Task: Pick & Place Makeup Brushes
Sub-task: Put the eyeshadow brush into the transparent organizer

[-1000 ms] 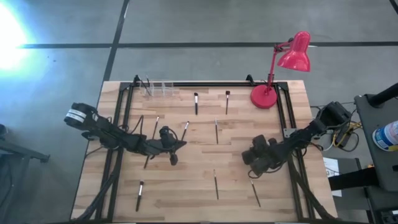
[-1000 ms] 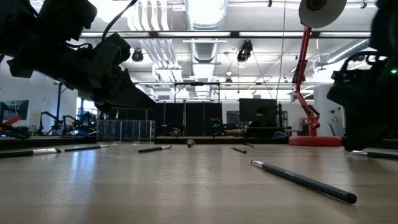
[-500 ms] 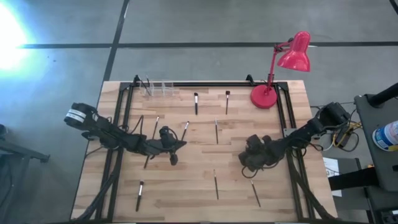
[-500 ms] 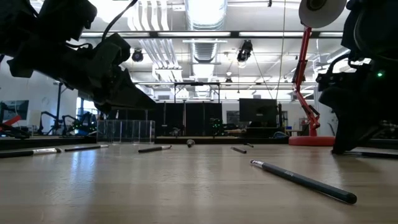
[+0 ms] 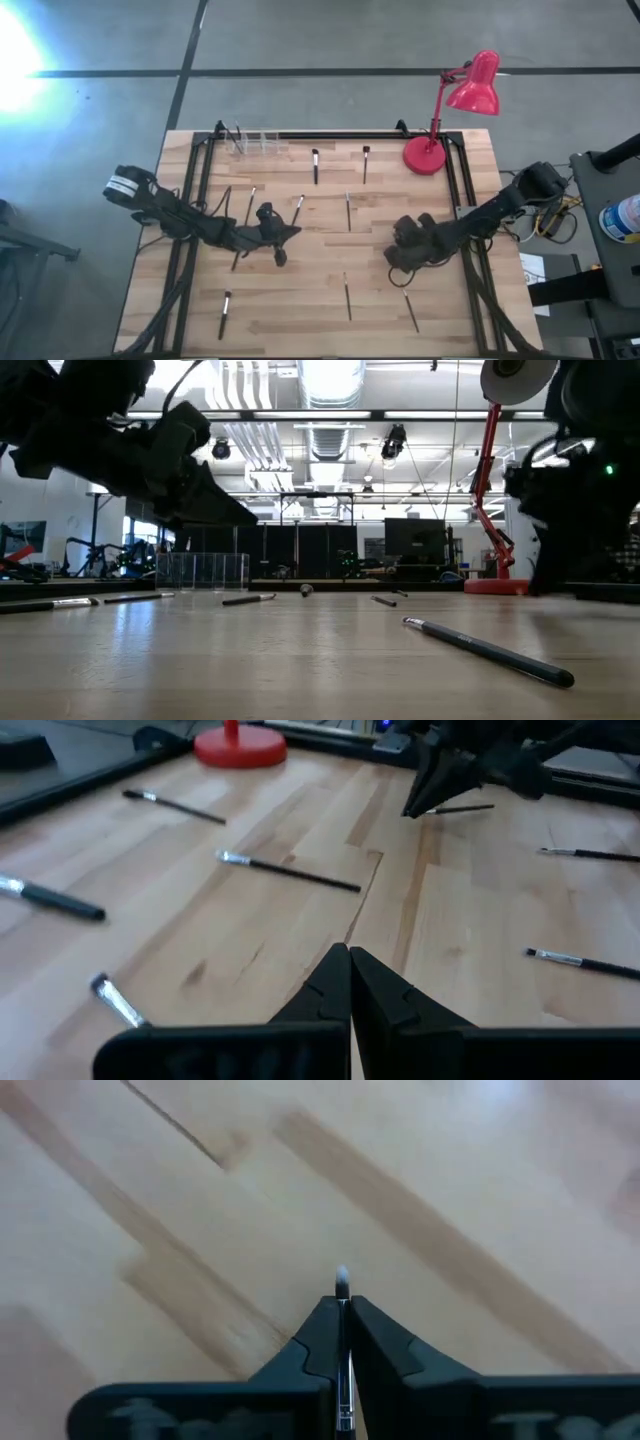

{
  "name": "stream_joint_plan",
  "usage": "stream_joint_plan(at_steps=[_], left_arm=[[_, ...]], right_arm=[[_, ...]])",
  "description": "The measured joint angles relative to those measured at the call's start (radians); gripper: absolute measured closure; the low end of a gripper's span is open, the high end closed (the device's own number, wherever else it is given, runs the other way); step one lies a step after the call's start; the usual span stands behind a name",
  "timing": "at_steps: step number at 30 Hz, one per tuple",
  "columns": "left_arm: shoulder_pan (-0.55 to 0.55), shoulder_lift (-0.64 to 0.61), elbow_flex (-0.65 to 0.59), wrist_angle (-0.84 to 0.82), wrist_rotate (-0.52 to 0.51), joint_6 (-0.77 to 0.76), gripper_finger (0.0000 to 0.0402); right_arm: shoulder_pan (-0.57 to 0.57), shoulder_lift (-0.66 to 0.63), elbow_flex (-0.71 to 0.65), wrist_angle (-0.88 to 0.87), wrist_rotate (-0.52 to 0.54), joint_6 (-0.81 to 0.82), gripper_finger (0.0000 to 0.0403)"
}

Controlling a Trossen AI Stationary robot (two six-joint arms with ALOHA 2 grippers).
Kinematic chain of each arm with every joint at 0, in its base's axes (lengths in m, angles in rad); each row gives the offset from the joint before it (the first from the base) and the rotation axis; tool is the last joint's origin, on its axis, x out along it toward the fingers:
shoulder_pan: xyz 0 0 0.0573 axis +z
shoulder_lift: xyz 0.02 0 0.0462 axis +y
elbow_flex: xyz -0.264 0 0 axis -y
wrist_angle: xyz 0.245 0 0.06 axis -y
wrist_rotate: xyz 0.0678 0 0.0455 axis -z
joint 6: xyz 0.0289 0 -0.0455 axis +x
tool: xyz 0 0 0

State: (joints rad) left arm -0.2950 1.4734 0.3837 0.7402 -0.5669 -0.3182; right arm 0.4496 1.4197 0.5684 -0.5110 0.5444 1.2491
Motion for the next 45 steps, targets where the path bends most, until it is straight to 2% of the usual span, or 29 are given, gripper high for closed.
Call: stream_joint_plan(at_steps=[5, 8, 10, 13, 16, 19, 21, 25, 31, 35, 45], left_arm=[[-0.008, 0.000, 0.042, 0.000, 0.001, 0.003, 0.0368], [-0.010, 0.000, 0.062, 0.030, 0.036, 0.003, 0.0343], [-0.010, 0.004, 0.067, 0.110, 0.105, 0.031, 0.0330], [-0.013, 0.032, 0.063, 0.311, 0.231, 0.078, 0.0323], [-0.017, 0.077, 0.065, 0.431, 0.293, 0.104, 0.0321], [-0.017, 0.135, 0.092, 0.463, 0.294, 0.110, 0.0321], [-0.016, 0.173, 0.125, 0.472, 0.290, 0.117, 0.0321], [-0.017, 0.245, 0.217, 0.469, 0.293, 0.153, 0.0321], [-0.017, 0.303, 0.317, 0.469, 0.294, 0.170, 0.0321], [-0.018, 0.315, 0.347, 0.466, 0.295, 0.179, 0.0321], [-0.022, 0.310, 0.386, 0.482, 0.322, 0.220, 0.0321]], right_arm=[[0.002, -0.092, 0.012, 0.101, 0.150, -0.157, 0.0389], [0.002, -0.127, -0.007, 0.345, 0.249, -0.362, 0.0389], [0.002, -0.124, -0.032, 0.586, 0.276, -0.537, 0.0389], [0.001, -0.072, -0.071, 1.032, 0.260, -0.834, 0.0389], [0.001, 0.000, -0.089, 1.399, 0.169, -1.041, 0.0390], [0.000, 0.073, -0.088, 1.649, 0.104, -1.164, 0.0390], [-0.005, 0.120, -0.076, 1.751, 0.064, -1.212, 0.0390], [-0.012, 0.203, -0.034, 1.845, 0.005, -1.258, 0.0390], [-0.015, 0.291, 0.041, 1.903, -0.028, -1.313, 0.0390], [-0.016, 0.309, 0.070, 1.908, -0.075, -1.321, 0.0390], [-0.016, 0.317, 0.097, 1.904, -0.078, -1.343, 0.0390]])
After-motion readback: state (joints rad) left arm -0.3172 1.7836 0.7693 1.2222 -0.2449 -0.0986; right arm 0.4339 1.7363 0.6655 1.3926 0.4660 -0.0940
